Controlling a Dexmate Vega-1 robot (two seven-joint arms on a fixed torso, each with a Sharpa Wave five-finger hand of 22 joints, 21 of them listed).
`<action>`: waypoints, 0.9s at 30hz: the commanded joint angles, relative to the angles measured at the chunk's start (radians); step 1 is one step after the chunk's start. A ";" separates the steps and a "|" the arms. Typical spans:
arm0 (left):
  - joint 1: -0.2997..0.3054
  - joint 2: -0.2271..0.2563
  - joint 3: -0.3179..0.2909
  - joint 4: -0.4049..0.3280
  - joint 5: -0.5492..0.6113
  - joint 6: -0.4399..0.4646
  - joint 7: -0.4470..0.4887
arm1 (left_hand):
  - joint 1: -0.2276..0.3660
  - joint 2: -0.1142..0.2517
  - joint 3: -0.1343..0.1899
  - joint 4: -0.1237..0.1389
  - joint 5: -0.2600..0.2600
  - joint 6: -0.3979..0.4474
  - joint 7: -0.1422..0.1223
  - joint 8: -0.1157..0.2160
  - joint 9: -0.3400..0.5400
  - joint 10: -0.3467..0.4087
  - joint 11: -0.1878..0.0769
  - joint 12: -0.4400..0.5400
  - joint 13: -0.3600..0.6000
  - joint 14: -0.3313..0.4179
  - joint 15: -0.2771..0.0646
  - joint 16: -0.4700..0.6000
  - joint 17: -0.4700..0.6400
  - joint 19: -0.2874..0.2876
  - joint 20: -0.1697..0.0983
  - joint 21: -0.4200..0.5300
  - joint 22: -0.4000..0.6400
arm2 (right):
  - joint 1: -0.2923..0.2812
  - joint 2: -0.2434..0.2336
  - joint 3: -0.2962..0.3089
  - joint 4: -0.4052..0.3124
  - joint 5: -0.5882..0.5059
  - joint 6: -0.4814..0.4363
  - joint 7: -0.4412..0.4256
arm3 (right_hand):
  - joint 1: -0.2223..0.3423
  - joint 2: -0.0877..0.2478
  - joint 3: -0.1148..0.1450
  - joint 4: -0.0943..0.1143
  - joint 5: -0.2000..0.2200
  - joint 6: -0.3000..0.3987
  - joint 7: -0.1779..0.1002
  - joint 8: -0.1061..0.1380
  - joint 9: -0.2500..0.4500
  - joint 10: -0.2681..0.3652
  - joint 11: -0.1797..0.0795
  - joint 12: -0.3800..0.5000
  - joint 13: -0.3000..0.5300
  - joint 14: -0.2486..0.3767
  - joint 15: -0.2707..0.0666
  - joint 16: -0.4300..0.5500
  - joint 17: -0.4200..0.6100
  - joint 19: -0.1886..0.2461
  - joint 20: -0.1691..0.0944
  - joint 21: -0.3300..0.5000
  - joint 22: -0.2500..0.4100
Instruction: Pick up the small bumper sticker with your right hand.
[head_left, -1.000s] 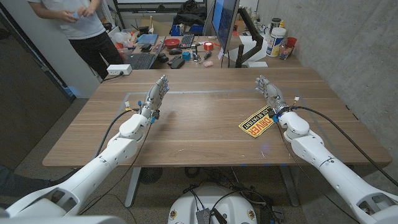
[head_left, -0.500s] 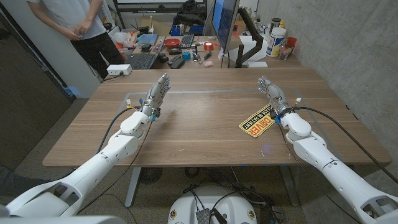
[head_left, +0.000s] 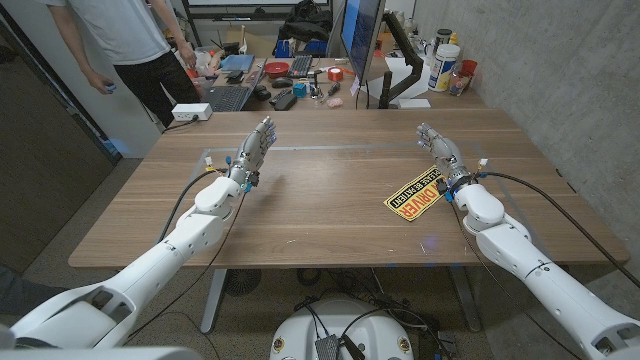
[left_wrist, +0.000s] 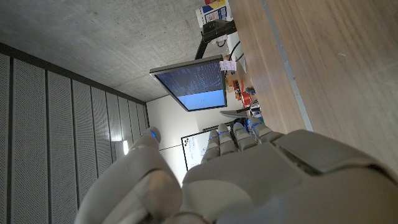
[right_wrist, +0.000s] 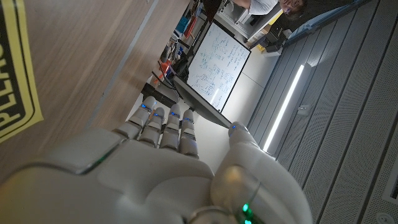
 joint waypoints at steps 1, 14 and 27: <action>-0.026 -0.015 0.011 0.027 -0.003 0.002 -0.022 | 0.011 0.000 0.001 -0.009 -0.005 0.006 -0.002 0.006 0.004 0.004 -0.002 0.005 0.000 0.000 -0.007 0.005 0.002 -0.010 -0.008 -0.007 0.006 | -0.023 -0.028 0.004 -0.027 -0.032 0.003 -0.014 | 0.018 0.013 0.007 -0.010 0.002 -0.001 -0.004 -0.005 0.003 -0.005 -0.006 -0.006 0.004 -0.003 -0.001 -0.004 0.003 -0.003 -0.016 -0.007 0.003; -0.041 -0.023 0.015 0.039 0.001 0.004 -0.038 | 0.011 -0.001 -0.002 -0.009 -0.008 0.014 0.000 0.008 0.004 0.006 0.006 0.005 -0.008 0.001 -0.003 0.005 0.002 -0.008 -0.008 -0.012 0.006 | -0.066 -0.066 0.019 -0.082 -0.078 -0.011 -0.056 | 0.059 0.032 0.025 -0.035 0.005 -0.011 -0.013 -0.006 0.002 -0.010 -0.003 -0.013 0.005 -0.020 0.002 -0.011 0.000 -0.017 -0.009 -0.028 0.003; -0.037 -0.027 0.012 0.036 0.000 -0.004 -0.041 | 0.009 -0.003 -0.006 -0.009 -0.010 0.017 -0.001 0.008 0.004 0.005 0.004 0.005 -0.015 0.003 -0.004 0.005 0.003 -0.007 -0.007 -0.017 0.006 | -0.134 -0.114 0.043 -0.165 -0.156 -0.035 -0.124 | 0.076 0.038 0.030 -0.046 0.006 -0.012 -0.017 -0.005 0.002 -0.012 -0.005 -0.016 0.005 -0.022 0.003 -0.011 -0.001 -0.023 -0.005 -0.038 0.003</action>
